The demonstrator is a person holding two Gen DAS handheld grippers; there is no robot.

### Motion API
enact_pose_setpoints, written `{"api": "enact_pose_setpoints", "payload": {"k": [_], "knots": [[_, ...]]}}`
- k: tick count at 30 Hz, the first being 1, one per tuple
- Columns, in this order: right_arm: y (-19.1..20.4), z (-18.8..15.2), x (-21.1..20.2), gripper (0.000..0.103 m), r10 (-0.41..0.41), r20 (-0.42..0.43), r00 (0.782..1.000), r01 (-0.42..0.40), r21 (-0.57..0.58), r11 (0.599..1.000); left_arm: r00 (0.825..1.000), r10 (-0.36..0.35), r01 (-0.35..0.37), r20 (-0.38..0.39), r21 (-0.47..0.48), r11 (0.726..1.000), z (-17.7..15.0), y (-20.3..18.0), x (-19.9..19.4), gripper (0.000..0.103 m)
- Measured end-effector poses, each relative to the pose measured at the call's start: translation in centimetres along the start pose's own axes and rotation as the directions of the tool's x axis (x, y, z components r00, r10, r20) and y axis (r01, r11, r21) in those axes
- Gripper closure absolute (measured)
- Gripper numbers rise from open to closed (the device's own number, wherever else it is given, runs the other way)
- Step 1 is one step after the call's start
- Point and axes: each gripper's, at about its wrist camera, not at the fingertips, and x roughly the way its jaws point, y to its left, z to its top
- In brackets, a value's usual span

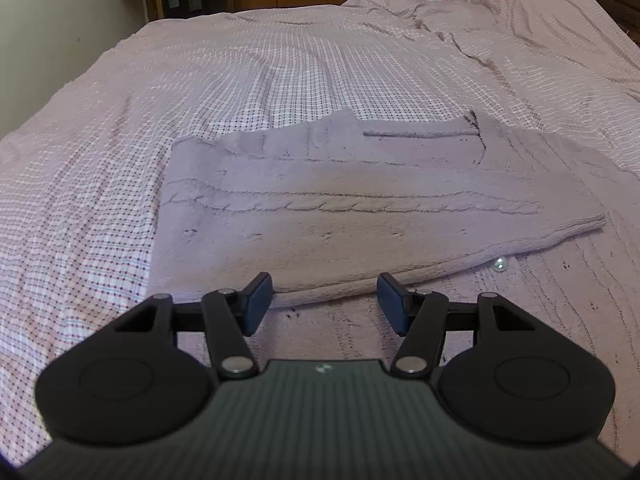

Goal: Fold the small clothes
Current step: 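Move the right gripper to the other sleeve cuff and close on it, then lift the cuff with the right gripper and carry the sleeve across the cardigan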

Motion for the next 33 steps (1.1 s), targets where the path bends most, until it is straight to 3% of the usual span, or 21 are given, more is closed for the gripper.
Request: {"api": "enact_pose_setpoints", "payload": {"k": [5,9,15,17,19,21,24,28,33], "knots": [[-4.3,0.1,3.2,0.026,-0.063,-0.041,0.997,0.068,0.128,0.989,0.999,-0.034,0.034,0.000,-0.017,0.999,0.1,0.5,0.2,0.043],[-5.7,0.0,4.2,0.026,-0.052,0.035,0.998,0.044,0.182,0.982,1.000,-0.015,0.015,0.002,-0.011,1.000,0.1,0.5,0.3,0.043],[-8.3,0.8,4.9,0.026,0.009,0.121,0.993,-0.052,0.356,0.933,1.000,-0.010,0.010,0.000,-0.014,1.000,0.2,0.9,0.4,0.043],[-8.3,0.6,4.6,0.040,0.041,0.123,0.992,-0.082,0.346,0.934,1.000,-0.009,0.009,-0.002,-0.017,1.000,0.2,1.2,0.5,0.043],[-8.6,0.2,4.5,0.073,0.036,0.116,0.993,-0.076,0.362,0.929,1.000,-0.012,0.012,-0.008,-0.016,1.000,0.1,1.3,0.7,0.043],[-9.0,-0.6,4.0,0.079,0.040,0.125,0.991,-0.087,0.394,0.915,1.000,-0.009,0.009,-0.010,0.001,1.000,0.0,1.1,0.9,0.043],[-8.6,-0.5,3.5,0.081,0.030,0.131,0.991,-0.080,0.397,0.914,1.000,-0.006,0.006,-0.005,0.001,1.000,0.0,1.1,0.8,0.043],[-6.5,0.3,2.3,0.082,-0.020,0.141,0.990,-0.025,0.317,0.948,1.000,-0.013,0.013,0.001,-0.008,1.000,0.1,1.2,0.7,0.043],[-4.5,1.5,1.0,0.082,-0.021,0.174,0.985,-0.025,0.258,0.966,1.000,-0.024,0.024,0.009,-0.019,1.000,0.2,1.5,0.2,0.043]]}}
